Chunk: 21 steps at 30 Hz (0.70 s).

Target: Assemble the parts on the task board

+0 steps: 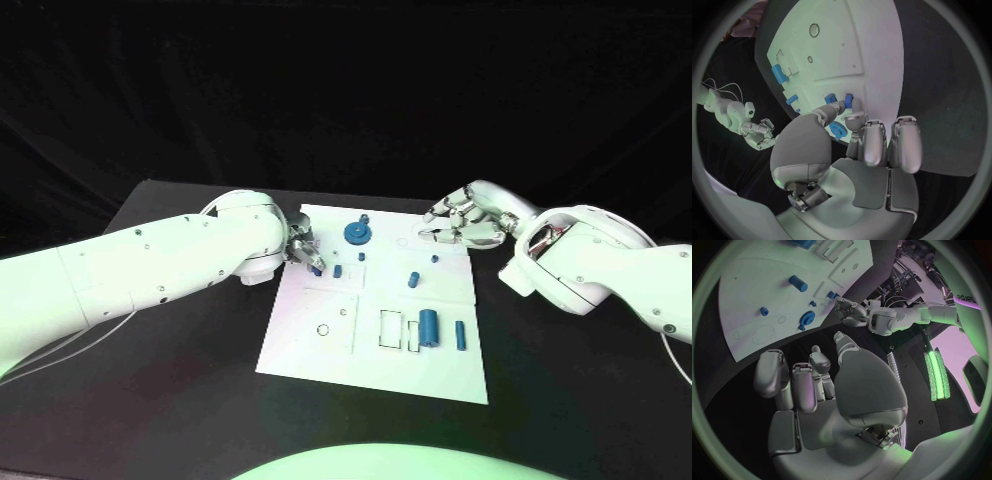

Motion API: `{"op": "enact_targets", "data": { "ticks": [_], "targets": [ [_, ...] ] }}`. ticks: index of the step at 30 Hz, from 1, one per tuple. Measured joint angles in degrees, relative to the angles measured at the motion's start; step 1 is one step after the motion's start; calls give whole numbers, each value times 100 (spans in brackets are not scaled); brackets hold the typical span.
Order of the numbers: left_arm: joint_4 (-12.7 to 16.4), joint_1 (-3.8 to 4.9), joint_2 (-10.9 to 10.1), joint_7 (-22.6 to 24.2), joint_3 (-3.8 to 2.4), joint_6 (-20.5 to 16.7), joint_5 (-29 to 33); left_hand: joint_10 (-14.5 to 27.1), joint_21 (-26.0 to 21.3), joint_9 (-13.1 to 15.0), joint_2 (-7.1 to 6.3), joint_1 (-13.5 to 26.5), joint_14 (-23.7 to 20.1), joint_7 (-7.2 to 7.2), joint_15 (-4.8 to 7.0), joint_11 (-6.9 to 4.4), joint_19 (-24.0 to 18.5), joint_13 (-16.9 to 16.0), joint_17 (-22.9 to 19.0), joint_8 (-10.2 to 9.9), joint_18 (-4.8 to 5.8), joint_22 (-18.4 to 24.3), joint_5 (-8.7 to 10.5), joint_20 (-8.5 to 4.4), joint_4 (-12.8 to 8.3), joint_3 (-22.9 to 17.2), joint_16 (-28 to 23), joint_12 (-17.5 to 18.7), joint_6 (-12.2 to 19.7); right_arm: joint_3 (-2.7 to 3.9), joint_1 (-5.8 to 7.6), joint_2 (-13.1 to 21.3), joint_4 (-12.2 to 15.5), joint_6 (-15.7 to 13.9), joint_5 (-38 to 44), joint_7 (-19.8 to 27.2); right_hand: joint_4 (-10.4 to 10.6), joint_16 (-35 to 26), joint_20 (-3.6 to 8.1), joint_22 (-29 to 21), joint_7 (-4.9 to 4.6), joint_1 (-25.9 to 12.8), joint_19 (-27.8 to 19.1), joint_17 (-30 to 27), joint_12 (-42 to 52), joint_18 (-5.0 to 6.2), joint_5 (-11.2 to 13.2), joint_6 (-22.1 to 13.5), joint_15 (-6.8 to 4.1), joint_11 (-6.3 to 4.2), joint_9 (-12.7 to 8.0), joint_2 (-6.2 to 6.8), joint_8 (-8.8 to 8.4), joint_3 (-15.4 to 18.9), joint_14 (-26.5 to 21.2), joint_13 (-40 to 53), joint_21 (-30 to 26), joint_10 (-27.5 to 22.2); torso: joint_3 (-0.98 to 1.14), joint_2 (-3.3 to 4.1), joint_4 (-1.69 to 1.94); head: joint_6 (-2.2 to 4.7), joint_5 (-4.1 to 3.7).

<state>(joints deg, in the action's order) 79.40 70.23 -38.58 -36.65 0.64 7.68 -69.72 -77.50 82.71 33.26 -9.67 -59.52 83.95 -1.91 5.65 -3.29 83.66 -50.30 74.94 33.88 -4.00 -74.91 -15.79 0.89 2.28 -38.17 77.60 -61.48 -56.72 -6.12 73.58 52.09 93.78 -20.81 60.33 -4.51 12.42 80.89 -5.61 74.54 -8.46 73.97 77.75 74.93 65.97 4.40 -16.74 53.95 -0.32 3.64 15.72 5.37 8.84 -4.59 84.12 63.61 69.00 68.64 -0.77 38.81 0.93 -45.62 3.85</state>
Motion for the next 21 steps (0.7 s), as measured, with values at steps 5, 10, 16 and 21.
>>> {"op": "enact_targets", "data": {
  "ticks": [5, 10, 16, 21],
  "targets": [
    [-12, -1, 9, -7, 0, 0, 9, -3, 0, 5, 0, 0, 0, 21, 0, -3, 20, -11, 0, 0, 0, 0, 0, -19, 17, 80, 0, 0, -21, 0, 0, 7, 3, 2, 0, -3, 0, 0, 0, 0, 0, 0, 0, 0, 0, 0, 0, 0, 0, 0, 3, 0, 0, 0, 0, -1, 0, 0, 0, 0, 2, -8, -5],
    [-19, -1, 15, -18, 1, 1, 16, -13, 0, 5, -23, 23, 0, 39, 0, -13, 19, -41, -1, 0, 0, 0, 0, -19, 51, 161, 0, -42, -40, 0, 0, 12, 6, 2, 0, -4, 0, 0, 0, 0, 0, 0, 0, -1, 0, 0, 0, 0, 0, 0, 3, 0, 0, 0, 0, -1, 0, 0, -1, -2, 4, -13, -13],
    [-34, -2, 22, -49, 1, 1, 24, -32, 0, 5, -14, 59, 0, 103, 0, -32, 19, -89, -1, 0, 0, 1, 0, -19, 130, 320, 0, -77, -103, 0, 0, 14, 8, 1, -1, -5, 0, -23, 0, -18, 0, 0, 0, -1, 0, 0, 0, 0, 0, 0, 3, 0, 0, 0, 0, -1, -39, 0, -1, -3, 7, -7, -16],
    [-46, -2, 25, -72, 0, 1, 29, -32, 0, 3, -38, 83, 0, 143, 0, -33, 19, -109, -1, 0, 0, 1, -1, -19, 179, 468, 0, -77, -143, 0, 0, 15, 9, 1, -1, -5, 0, -23, 0, -18, 0, 0, 0, -1, 0, 0, 0, 0, 0, 0, 3, 0, 0, 0, 0, -2, -39, 0, -2, -3, 7, -3, -16]
  ]
}}
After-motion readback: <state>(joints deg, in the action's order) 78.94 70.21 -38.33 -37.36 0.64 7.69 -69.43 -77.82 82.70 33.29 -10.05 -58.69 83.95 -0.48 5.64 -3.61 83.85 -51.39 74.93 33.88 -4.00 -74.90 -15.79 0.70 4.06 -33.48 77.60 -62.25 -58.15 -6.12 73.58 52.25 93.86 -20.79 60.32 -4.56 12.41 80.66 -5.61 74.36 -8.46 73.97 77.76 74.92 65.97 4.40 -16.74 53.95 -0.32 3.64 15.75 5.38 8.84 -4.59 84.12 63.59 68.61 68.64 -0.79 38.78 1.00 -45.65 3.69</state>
